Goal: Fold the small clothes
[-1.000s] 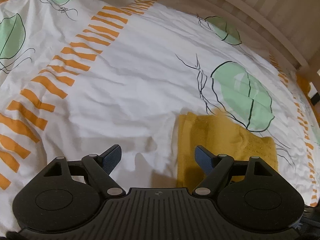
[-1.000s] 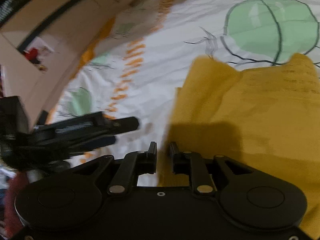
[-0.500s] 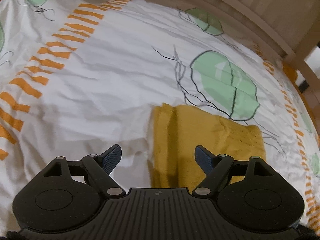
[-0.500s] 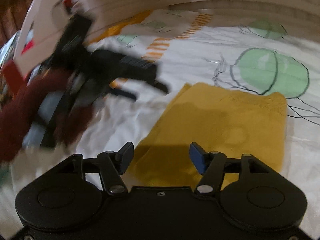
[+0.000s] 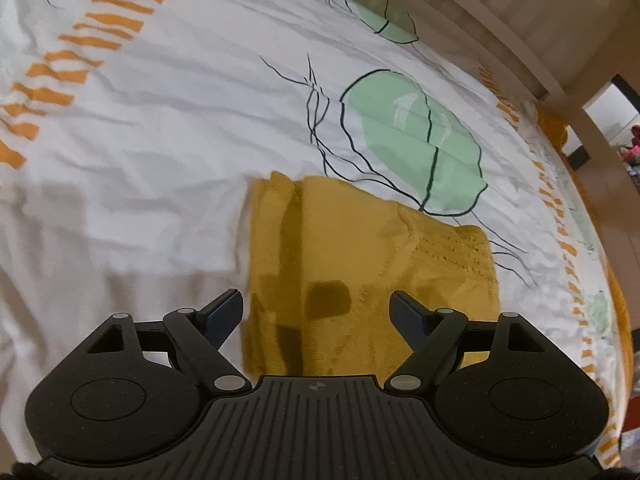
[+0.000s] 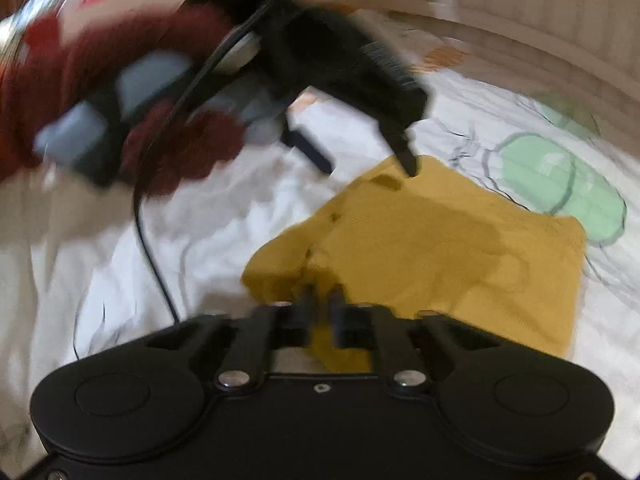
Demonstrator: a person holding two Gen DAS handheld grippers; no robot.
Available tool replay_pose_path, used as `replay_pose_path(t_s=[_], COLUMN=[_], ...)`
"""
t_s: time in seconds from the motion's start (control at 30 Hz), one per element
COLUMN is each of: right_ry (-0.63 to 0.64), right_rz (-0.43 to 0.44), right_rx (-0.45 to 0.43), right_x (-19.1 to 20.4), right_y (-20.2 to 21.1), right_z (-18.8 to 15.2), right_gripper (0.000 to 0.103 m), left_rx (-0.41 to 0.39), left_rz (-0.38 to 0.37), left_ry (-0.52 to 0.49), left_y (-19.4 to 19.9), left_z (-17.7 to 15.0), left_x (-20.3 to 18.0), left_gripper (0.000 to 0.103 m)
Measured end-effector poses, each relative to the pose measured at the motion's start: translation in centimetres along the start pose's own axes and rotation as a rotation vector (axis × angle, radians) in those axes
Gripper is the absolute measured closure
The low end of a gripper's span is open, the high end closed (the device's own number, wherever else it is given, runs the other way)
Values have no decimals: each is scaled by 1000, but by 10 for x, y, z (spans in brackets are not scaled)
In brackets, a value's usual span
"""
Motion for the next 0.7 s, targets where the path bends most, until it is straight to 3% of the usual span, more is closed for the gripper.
replay_pose_path(t_s=[0.07,0.23,0.57,0.6,0.63,0.67,0.7], right_ry=[-146,-330,-347,-337,-331,-329,-328], right_rz=[21,21,68,66,67,71,75], right_rx=[-37,-79,-68,-67,-65,-61,-57], right_x=[-20,-57,-52,-51,-50,-49,-48], right_y=[9,23,25,25,24,22,21], right_z=[4,9,3,1,0,-2,-2], right_gripper=[92,92,91,92,92,92,92], left_rx=[6,26,70,55,32,6,-12], left_rz=[-14,-46,-75,-80,-80,-94,-131], left_ry=[9,42,61,60,53,41,39], left_y=[-3,-14,-38,-38,-36,-35,-33], left_z=[0,0,-7,-6,-6,-6,-6], left_x=[-1,-4,-9,-9,-9,-9,-9], left_gripper=[23,23,25,42,76,90,90])
Point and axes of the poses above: each gripper's, at about its wrist camera, not at the fingertips, and y roughly against the way its jaws point, x to its left, z to its top, the point moved 6 cm from there along -y, roughly the way its jaws point, and after that the axes turned 9 degrees about -z, right-handed, at the moved point
